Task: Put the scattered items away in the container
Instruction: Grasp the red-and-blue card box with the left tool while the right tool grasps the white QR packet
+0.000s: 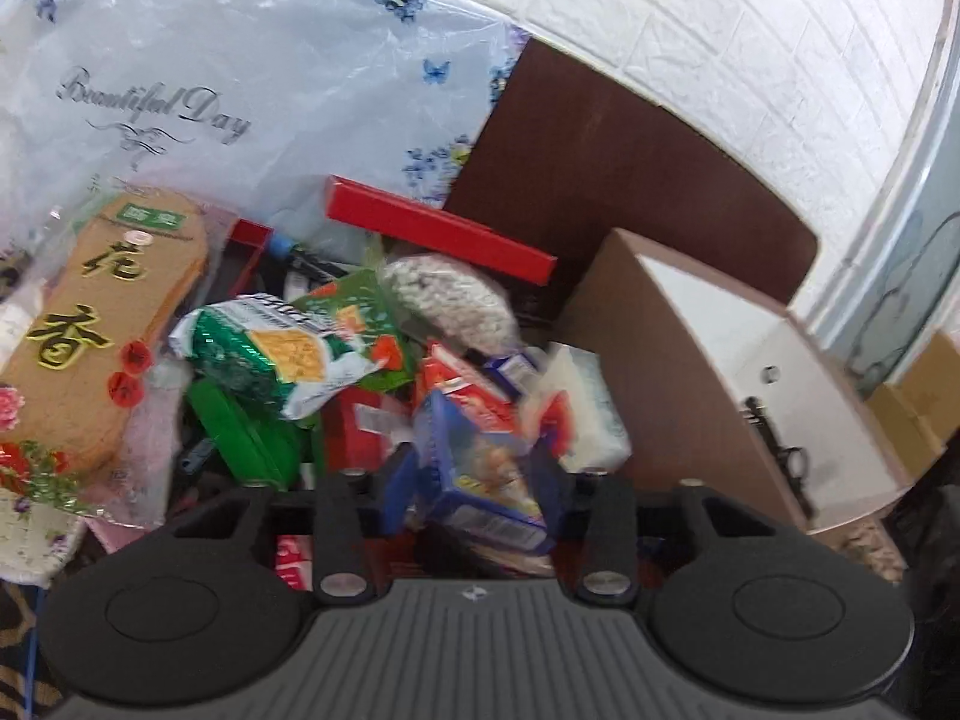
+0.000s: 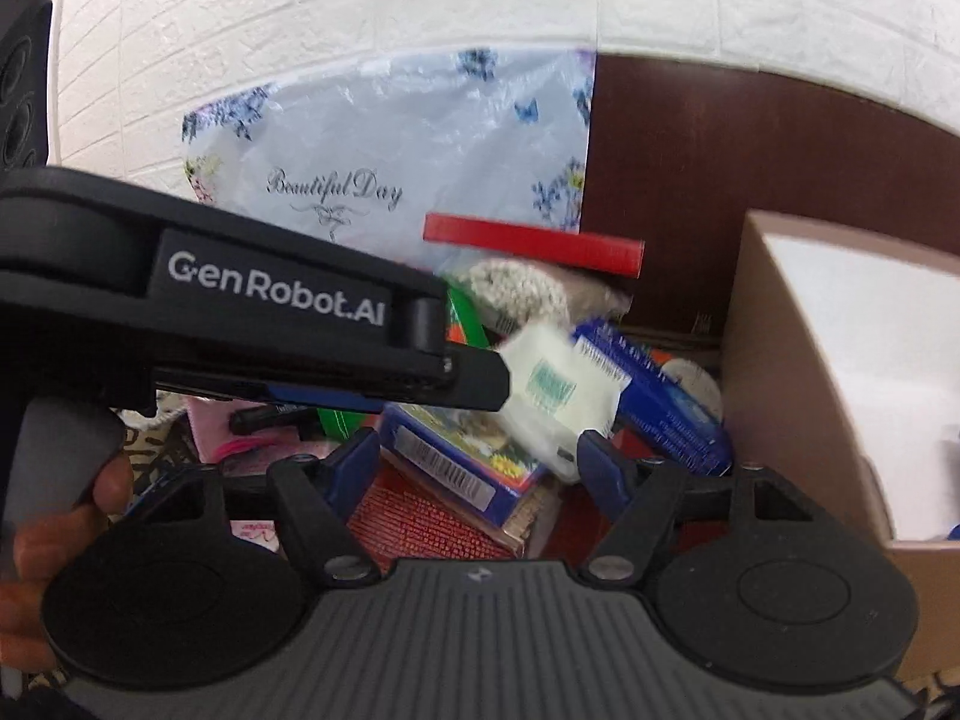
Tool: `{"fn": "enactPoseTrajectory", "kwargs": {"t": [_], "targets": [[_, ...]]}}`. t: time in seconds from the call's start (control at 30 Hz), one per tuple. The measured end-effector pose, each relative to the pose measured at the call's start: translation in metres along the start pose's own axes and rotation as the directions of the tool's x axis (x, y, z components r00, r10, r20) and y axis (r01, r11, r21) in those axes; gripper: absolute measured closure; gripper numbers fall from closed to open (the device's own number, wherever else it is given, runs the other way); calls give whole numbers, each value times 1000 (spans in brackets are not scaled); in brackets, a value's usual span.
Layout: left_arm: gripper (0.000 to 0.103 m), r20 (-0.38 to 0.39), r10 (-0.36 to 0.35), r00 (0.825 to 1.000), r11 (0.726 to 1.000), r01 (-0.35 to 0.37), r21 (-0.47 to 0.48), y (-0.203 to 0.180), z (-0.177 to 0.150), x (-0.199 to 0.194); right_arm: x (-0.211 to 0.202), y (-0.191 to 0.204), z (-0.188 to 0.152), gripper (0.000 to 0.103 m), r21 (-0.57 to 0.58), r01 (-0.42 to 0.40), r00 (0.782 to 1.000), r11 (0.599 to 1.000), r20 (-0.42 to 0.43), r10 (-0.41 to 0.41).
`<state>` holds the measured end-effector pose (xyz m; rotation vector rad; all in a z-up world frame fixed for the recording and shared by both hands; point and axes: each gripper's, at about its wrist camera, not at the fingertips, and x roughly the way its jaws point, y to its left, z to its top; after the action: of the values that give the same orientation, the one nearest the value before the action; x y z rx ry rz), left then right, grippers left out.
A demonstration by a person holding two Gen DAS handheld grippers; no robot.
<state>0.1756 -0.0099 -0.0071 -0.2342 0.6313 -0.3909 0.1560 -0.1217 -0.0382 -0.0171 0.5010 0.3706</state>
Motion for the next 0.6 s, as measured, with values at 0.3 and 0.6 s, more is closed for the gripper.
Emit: {"fn": "enactPoseTrajectory", "kwargs": {"t": [0.3,0.6], "targets": [[75,29,13,1000,1000,-12,-10,-6,-25,-43,-39,16,-8,54,-18,-49,999,999,19,50],[75,2,-3,1000,998,4,-59,-10,-88,-101,-107,33,-44,54,-75,-161,987,984,-27,160]]}}
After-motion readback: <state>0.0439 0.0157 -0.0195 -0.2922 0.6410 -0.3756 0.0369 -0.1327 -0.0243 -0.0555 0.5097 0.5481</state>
